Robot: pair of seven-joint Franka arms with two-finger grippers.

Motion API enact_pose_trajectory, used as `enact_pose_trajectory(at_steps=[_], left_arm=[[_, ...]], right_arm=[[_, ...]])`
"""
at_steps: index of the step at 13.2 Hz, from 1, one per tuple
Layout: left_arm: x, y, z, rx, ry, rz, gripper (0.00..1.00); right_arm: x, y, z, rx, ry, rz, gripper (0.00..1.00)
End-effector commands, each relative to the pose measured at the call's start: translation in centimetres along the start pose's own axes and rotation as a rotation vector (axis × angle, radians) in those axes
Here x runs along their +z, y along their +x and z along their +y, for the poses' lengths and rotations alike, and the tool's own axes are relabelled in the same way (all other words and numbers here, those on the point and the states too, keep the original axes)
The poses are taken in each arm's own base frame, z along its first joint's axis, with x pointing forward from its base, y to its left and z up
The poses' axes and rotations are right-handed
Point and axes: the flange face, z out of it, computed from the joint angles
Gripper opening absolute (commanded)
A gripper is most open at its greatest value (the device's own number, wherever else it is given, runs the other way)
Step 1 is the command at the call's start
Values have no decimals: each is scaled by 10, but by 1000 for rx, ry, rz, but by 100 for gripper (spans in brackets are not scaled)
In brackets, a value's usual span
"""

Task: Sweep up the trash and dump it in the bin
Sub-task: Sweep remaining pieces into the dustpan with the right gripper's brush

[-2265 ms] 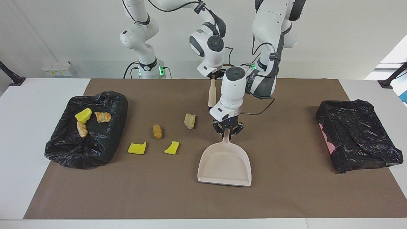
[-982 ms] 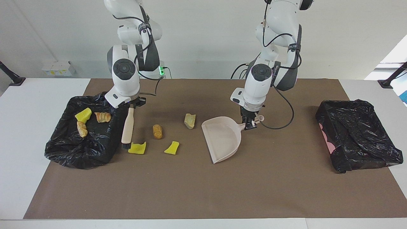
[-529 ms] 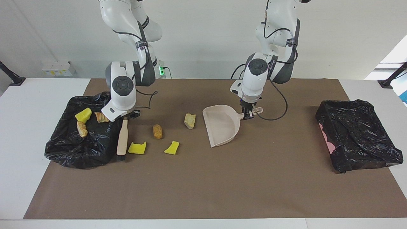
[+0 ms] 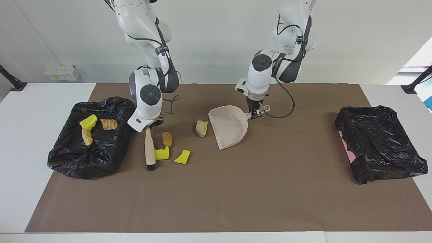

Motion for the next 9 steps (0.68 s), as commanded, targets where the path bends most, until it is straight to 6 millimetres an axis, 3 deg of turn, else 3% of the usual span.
enact_pose_trajectory(at_steps=[1,9], left_arm=[[1,-3,17,-28,1,8,0],[2,-7,7,-54,20,34,0]], right_arm=[[-5,2,-30,-91,56,12,0],[-31,-27,-179,-243,180,38,0]])
